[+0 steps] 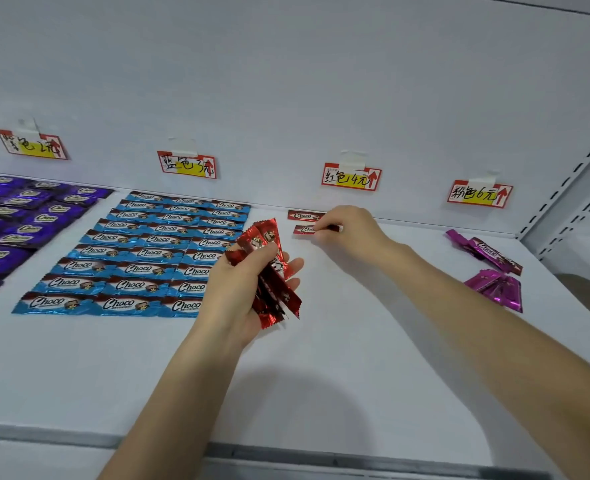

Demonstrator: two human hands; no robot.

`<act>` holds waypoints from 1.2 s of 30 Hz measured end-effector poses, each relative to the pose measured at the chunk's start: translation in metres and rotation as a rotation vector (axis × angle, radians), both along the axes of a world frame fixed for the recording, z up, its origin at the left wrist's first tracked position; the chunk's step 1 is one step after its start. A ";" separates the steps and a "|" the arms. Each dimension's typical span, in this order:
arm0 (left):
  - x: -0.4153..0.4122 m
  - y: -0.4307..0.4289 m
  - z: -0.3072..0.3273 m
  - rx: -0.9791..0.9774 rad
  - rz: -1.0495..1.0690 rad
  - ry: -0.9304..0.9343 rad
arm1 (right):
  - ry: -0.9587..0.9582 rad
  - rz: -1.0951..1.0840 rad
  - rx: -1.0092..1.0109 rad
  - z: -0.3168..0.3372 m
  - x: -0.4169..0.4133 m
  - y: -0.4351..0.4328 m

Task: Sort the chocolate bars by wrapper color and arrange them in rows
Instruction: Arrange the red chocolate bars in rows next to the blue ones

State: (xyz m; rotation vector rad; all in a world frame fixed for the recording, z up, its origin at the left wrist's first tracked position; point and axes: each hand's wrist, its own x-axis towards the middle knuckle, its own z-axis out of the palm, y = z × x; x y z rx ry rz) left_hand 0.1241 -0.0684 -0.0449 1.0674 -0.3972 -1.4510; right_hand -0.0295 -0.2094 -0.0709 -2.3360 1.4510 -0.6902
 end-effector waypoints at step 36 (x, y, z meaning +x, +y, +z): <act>0.005 -0.005 -0.008 0.050 -0.045 -0.016 | 0.257 0.056 -0.114 -0.022 0.014 -0.040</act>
